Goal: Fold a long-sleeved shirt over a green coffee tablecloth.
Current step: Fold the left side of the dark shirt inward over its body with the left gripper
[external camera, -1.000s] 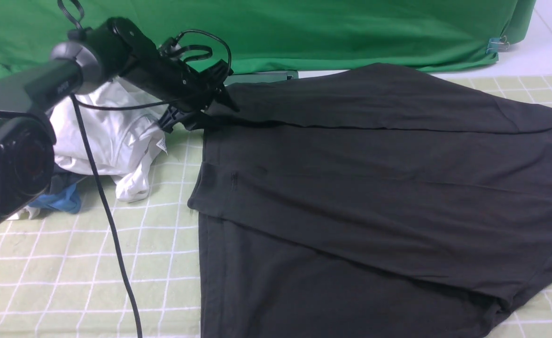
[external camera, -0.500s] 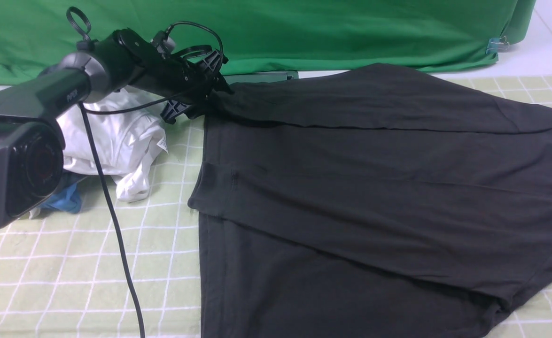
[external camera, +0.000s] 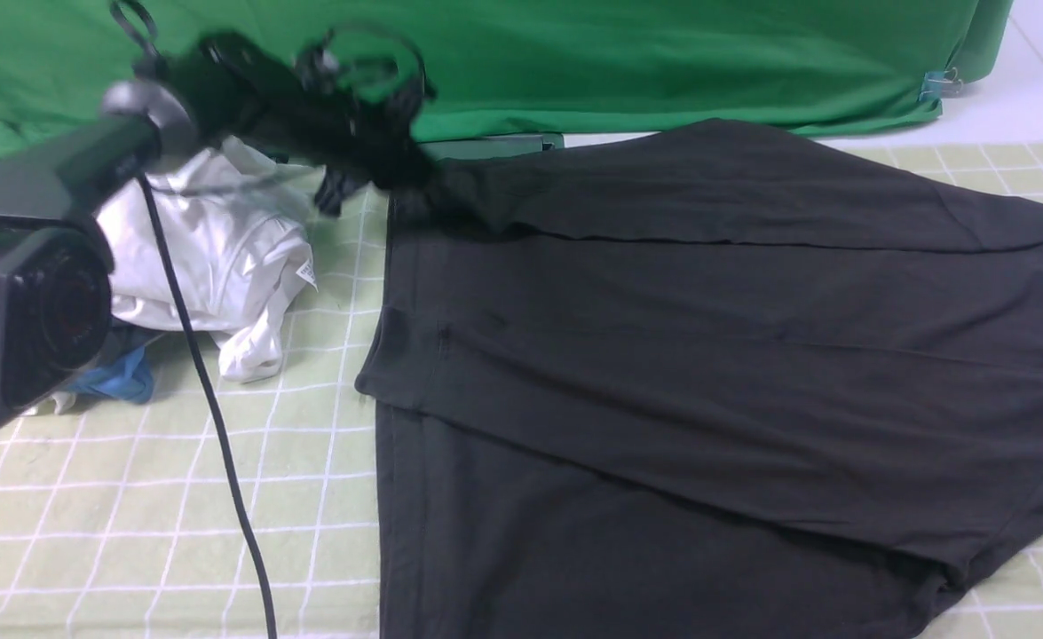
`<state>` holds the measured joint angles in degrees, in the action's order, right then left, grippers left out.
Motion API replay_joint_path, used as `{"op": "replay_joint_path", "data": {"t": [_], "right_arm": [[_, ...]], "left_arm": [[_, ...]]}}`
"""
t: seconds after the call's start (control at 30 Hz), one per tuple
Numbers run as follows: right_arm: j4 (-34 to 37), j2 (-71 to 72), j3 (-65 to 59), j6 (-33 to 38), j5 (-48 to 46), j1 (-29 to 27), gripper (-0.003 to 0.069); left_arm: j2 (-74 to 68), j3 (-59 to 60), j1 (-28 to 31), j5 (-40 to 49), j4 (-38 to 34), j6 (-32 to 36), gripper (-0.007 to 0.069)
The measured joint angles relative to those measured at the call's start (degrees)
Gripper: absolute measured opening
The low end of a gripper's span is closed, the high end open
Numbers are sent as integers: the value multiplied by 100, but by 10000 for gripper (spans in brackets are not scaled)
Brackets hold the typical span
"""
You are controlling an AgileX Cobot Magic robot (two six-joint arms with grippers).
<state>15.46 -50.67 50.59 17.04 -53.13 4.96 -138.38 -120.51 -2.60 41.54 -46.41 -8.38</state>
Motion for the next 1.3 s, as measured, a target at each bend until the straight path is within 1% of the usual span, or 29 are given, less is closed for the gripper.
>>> {"op": "replay_joint_path", "data": {"t": [0.07,0.2,0.37,0.47,0.5,0.6,0.63,0.67,0.73,0.87,0.93,1.07,1.2,1.3], "right_arm": [[0,0,0,0,0,0,238],[0,0,0,0,0,0,238],[0,0,0,0,0,0,238],[0,0,0,0,5,0,238],[0,0,0,0,20,0,238],[-1,0,0,0,44,0,238],[-1,0,0,0,45,0,238],[-8,0,0,0,67,0,238],[-8,0,-4,0,82,0,238],[-13,0,-4,0,194,0,238],[-13,0,-4,0,204,0,238],[-14,0,-4,0,260,0,238],[-19,0,-4,0,266,0,238],[-19,0,-4,0,272,0,238]], "left_arm": [[311,-263,56,183,-165,-6,27],[808,-595,148,682,-228,-12,27],[1340,-670,180,1470,28,-12,27],[1595,-666,161,2340,580,-38,27],[1714,-562,132,2574,909,-67,27],[2078,50,31,2751,1795,-325,27],[2105,105,31,2752,1795,-324,27],[2356,652,-14,2771,2146,-306,27],[2620,1250,-26,2788,2357,-297,27],[3093,2509,-26,2709,2548,-248,27],[3191,2939,-41,2538,2554,-189,27],[3198,4090,-139,1768,2560,-160,28],[3105,4636,-190,1366,2563,-147,35],[2999,4919,-202,1239,2651,-147,73]]}}
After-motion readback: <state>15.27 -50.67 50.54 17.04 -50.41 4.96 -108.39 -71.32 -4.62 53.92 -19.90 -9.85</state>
